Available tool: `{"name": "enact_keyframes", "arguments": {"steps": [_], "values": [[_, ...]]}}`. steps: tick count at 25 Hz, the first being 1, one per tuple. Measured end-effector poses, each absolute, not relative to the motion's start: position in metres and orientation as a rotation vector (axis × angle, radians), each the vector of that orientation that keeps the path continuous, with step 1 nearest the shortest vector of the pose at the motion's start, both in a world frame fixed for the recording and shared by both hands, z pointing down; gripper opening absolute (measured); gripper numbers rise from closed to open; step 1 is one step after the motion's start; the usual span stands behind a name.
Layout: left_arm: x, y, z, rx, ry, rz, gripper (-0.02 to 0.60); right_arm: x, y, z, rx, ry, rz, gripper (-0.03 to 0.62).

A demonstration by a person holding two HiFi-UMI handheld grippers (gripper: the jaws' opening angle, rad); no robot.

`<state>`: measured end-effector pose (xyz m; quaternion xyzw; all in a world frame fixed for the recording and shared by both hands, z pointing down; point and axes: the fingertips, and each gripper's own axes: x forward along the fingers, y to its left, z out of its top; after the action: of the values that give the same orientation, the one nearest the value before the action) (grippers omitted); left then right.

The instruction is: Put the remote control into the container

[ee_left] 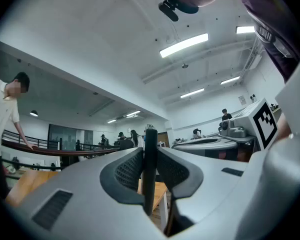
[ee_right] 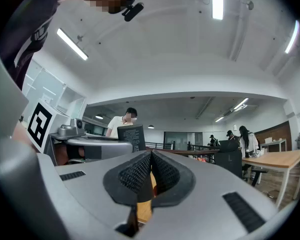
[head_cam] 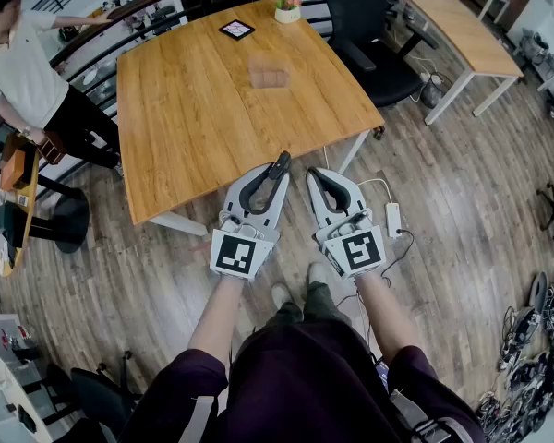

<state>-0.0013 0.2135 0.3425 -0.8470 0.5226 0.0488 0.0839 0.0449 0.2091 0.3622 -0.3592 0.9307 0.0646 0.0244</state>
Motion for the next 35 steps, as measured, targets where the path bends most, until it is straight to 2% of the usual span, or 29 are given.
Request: {"name": "enact_keyframes", "arguments": {"steps": [18,35], "values": [[-0.020,0.094,0.365,-2.501,1.619,0.122,0.083,0.030,0.083,0.382,-1.080,2.883,0.179,0.018],[-0.008,-0.032,0.348,-2.446,1.713,0.107,0.083,0.044,-0.040,0.363,-1.011,2.859,0.191,0.018]]}}
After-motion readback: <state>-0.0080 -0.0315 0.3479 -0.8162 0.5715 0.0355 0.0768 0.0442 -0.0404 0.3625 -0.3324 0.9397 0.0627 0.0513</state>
